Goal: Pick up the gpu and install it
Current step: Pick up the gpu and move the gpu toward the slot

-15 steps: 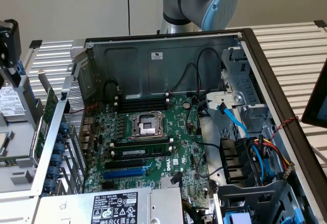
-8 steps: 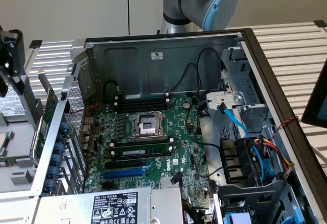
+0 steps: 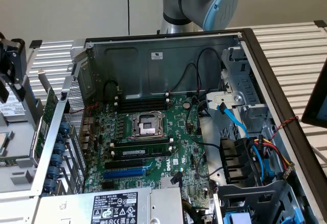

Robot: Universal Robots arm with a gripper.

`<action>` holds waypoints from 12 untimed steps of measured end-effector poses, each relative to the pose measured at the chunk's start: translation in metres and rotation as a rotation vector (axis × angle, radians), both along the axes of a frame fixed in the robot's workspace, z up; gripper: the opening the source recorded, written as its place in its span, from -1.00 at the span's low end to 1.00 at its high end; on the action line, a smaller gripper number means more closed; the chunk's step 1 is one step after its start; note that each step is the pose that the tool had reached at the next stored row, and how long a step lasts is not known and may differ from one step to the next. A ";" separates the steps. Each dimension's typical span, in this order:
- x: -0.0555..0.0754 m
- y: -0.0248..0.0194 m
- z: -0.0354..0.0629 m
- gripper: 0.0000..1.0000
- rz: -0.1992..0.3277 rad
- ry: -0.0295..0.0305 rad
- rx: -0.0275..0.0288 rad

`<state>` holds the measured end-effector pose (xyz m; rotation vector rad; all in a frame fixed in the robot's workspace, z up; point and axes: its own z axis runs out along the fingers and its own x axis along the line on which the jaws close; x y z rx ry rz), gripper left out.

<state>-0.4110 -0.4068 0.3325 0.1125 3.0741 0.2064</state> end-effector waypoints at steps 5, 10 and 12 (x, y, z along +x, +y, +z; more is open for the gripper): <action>0.001 0.0000 -0.0088 -0.15 0.000 0.0001 0.0063; 0.001 -0.0002 -0.0176 -0.15 0.000 0.0001 0.0210; 0.001 -0.0004 -0.0210 -0.15 -0.001 0.0001 0.0281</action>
